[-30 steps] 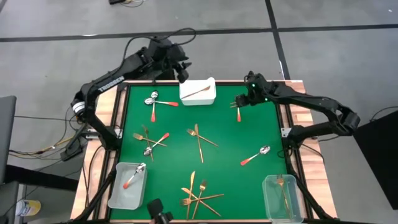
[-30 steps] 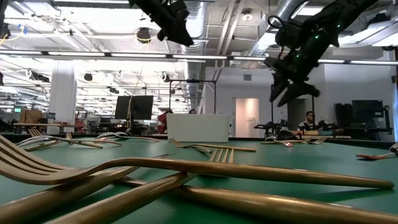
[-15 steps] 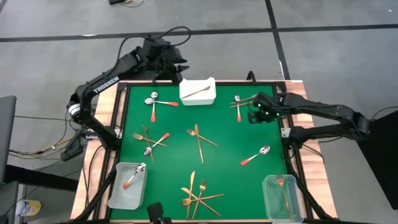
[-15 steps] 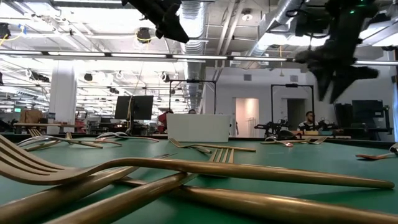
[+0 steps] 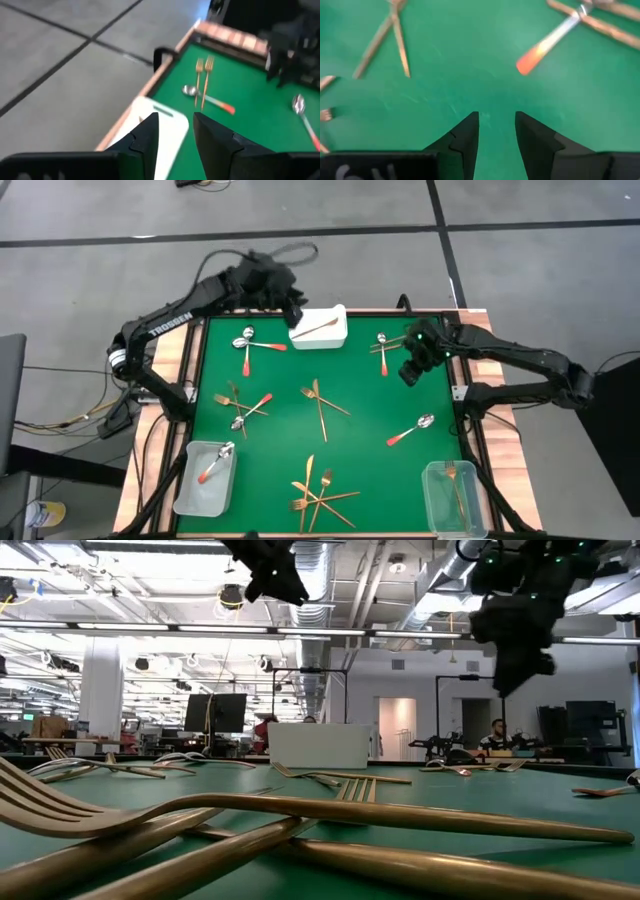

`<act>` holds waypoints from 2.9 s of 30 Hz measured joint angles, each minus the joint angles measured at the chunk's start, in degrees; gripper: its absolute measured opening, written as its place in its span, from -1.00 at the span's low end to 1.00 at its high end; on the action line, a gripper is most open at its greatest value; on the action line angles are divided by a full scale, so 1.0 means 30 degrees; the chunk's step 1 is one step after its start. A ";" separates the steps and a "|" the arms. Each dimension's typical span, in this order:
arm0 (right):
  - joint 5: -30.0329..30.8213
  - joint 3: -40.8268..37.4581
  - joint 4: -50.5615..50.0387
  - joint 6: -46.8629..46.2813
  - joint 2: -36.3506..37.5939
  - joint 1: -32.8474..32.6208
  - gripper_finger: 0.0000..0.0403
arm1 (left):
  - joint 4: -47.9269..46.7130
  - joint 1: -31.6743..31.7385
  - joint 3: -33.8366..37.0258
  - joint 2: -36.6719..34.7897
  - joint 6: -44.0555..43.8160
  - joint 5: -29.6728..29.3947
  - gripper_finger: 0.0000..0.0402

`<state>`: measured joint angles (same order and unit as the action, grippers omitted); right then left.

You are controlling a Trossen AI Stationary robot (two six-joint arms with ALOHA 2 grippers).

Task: Sort silverware by color (type)
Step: Put the gold fork into the transparent bin

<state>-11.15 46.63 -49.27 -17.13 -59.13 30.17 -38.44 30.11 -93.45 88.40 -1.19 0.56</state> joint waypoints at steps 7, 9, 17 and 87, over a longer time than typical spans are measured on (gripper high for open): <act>-0.2256 0.0000 0.1651 0.2511 -0.0995 0.2240 -0.26 | -0.1764 -0.3159 0.0015 0.0207 -0.1882 -0.4202 -0.62; -0.2321 0.0000 0.1678 0.3115 -0.1302 0.2539 -0.26 | -0.1630 -0.3719 0.0275 0.0240 -0.2299 -0.4979 -0.63; -0.2401 0.0000 0.1401 0.2772 -0.1741 0.3388 -0.26 | 0.4394 -0.4472 0.7224 -0.1061 -0.4934 -0.3589 -0.64; 0.0856 0.4038 1.5022 -0.0780 -1.5079 -0.6912 -0.26 | 1.0597 -0.6741 1.8702 -1.2208 -0.9257 -0.4317 -0.64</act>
<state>-8.58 58.74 -4.20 -19.47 -104.36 9.43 -6.65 9.89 -37.34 51.78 -28.96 -12.39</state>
